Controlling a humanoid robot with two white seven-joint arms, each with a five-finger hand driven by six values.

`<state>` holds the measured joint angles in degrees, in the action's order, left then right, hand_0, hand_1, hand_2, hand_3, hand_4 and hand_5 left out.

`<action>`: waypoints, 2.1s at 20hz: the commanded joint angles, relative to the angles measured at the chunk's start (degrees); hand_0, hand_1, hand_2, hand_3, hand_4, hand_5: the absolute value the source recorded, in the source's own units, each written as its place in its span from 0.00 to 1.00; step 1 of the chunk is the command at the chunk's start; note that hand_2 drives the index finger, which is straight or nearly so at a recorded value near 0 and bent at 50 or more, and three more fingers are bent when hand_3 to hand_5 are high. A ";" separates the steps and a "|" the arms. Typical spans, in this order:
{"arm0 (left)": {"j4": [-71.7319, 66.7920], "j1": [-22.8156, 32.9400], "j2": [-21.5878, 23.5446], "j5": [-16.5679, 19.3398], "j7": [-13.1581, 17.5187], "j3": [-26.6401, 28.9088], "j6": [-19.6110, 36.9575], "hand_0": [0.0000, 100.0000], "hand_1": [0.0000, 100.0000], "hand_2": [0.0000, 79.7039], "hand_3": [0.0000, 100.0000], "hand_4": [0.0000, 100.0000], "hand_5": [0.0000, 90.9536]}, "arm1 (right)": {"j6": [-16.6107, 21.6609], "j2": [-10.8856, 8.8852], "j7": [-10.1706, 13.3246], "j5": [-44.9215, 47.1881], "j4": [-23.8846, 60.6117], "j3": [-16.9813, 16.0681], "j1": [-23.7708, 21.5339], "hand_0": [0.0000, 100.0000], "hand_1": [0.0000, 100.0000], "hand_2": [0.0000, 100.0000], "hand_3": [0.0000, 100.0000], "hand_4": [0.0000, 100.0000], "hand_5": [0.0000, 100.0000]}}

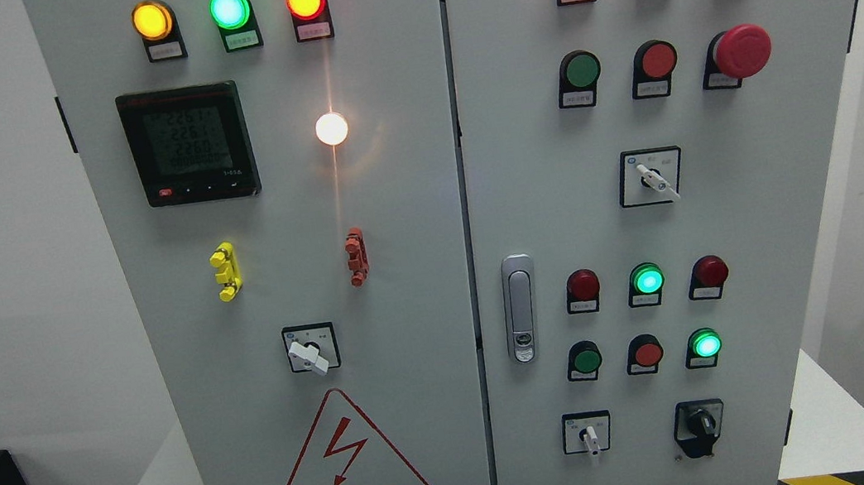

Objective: Flip black knob to close circuit

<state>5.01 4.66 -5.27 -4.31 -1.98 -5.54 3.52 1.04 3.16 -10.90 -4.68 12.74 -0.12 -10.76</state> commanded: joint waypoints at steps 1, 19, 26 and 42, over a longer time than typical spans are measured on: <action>0.00 0.00 0.00 0.00 -0.04 0.00 0.00 0.12 0.56 0.00 0.00 0.00 0.00 | -0.07 0.62 0.09 -1.12 1.15 -0.94 1.18 0.00 0.08 0.00 0.00 0.00 0.00; 0.00 0.00 0.00 0.00 -0.04 0.00 0.00 0.12 0.56 0.00 0.00 0.00 0.00 | -0.07 0.53 -4.92 -6.10 17.56 -0.76 -4.44 0.00 0.08 0.00 0.00 0.00 0.00; 0.00 0.00 0.00 0.00 -0.04 0.00 0.00 0.12 0.56 0.00 0.00 0.00 0.00 | -0.07 0.18 -4.13 -19.02 34.61 -1.29 -6.47 0.00 0.11 0.00 0.04 0.00 0.00; 0.00 0.00 0.00 0.00 -0.04 0.00 0.00 0.12 0.56 0.00 0.00 0.00 0.00 | -4.38 -0.35 -0.88 -52.52 72.05 -4.80 -6.64 0.00 0.05 0.65 0.82 0.69 0.57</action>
<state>5.01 4.66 -5.27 -4.31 -1.99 -5.54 3.52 -2.50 2.85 -11.97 -46.33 60.17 -2.25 -17.28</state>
